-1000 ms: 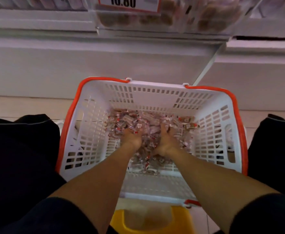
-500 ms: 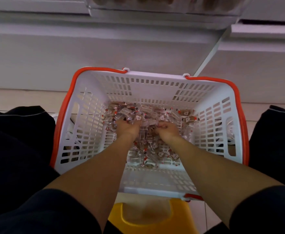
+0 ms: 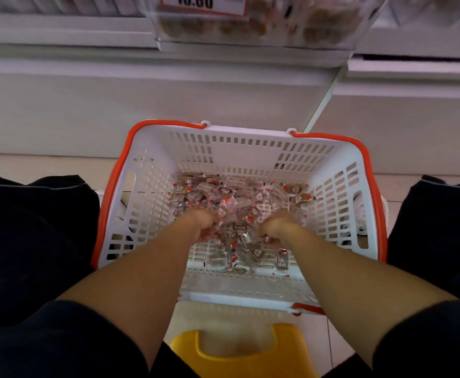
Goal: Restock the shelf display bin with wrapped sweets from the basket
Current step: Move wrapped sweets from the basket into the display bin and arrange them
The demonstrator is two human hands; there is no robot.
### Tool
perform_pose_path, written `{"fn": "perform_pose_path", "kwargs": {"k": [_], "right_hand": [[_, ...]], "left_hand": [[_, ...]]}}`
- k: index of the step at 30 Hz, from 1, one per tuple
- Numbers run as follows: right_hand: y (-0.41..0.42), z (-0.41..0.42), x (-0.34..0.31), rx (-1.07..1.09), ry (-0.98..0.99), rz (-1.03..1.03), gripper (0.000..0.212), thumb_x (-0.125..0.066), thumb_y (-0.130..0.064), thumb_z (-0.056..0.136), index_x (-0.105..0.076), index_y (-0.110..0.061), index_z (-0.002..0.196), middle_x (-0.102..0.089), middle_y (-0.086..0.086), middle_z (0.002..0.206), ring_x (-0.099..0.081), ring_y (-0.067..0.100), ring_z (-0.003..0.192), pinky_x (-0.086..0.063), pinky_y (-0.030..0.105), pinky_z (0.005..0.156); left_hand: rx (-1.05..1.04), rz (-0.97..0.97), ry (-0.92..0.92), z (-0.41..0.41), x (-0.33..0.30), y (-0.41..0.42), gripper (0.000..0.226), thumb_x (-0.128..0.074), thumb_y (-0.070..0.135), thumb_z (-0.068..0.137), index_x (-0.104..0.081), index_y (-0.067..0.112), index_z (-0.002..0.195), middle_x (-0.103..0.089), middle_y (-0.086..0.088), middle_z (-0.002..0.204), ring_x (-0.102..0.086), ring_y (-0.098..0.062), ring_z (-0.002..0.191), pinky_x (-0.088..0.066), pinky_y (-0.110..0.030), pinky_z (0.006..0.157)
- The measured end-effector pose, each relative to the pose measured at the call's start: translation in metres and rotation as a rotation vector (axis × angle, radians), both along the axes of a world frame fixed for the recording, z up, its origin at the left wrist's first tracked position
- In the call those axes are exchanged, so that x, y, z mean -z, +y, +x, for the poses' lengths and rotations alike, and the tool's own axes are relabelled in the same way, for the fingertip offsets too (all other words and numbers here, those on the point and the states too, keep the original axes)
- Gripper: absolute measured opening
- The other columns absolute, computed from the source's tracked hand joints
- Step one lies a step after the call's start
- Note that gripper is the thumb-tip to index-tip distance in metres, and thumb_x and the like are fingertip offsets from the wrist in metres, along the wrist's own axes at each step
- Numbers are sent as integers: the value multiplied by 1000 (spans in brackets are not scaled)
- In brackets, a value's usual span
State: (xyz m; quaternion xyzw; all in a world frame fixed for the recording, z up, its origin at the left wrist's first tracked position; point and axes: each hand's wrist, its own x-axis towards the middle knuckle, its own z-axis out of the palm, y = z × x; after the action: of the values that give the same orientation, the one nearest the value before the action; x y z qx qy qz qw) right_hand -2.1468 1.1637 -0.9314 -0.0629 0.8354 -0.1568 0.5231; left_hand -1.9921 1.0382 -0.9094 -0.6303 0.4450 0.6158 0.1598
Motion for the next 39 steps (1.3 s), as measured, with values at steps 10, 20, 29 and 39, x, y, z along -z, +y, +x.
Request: {"fn": "perform_pose_path", "kwargs": {"k": [10, 20, 29, 39], "right_hand": [[-16, -21, -84, -260, 102, -123, 33, -91, -9, 66, -70, 3, 88, -76, 15, 88, -70, 24, 69, -62, 41, 73], [-55, -55, -237, -574, -20, -505, 24, -78, 3, 78, -71, -10, 97, -74, 7, 90, -71, 14, 77, -59, 30, 76], [-48, -65, -325, -442, -340, -775, 21, -68, 7, 83, -67, -8, 98, -71, 16, 98, -72, 27, 93, -60, 32, 73], [-47, -65, -340, -490, -130, -858, 28, -73, 5, 81, -62, -12, 100, -73, 13, 84, -72, 22, 79, -59, 30, 70]], "left_hand": [[519, -367, -80, 23, -59, -2, 43, -64, 37, 93, -65, -3, 109, -68, -17, 91, -67, -28, 81, -56, -36, 73], [985, -855, 269, -6, -178, -51, 40, -86, 34, 70, -56, 9, 67, -58, -4, 64, -55, -16, 60, -42, -27, 56], [392, -397, 781, -20, -287, -60, 15, -76, 15, 78, -63, 11, 86, -75, -12, 85, -74, -19, 75, -56, -20, 60], [577, -188, 664, -36, -310, -62, 31, -55, 41, 95, -60, 11, 99, -74, -19, 92, -74, -29, 75, -57, -26, 56]]}}
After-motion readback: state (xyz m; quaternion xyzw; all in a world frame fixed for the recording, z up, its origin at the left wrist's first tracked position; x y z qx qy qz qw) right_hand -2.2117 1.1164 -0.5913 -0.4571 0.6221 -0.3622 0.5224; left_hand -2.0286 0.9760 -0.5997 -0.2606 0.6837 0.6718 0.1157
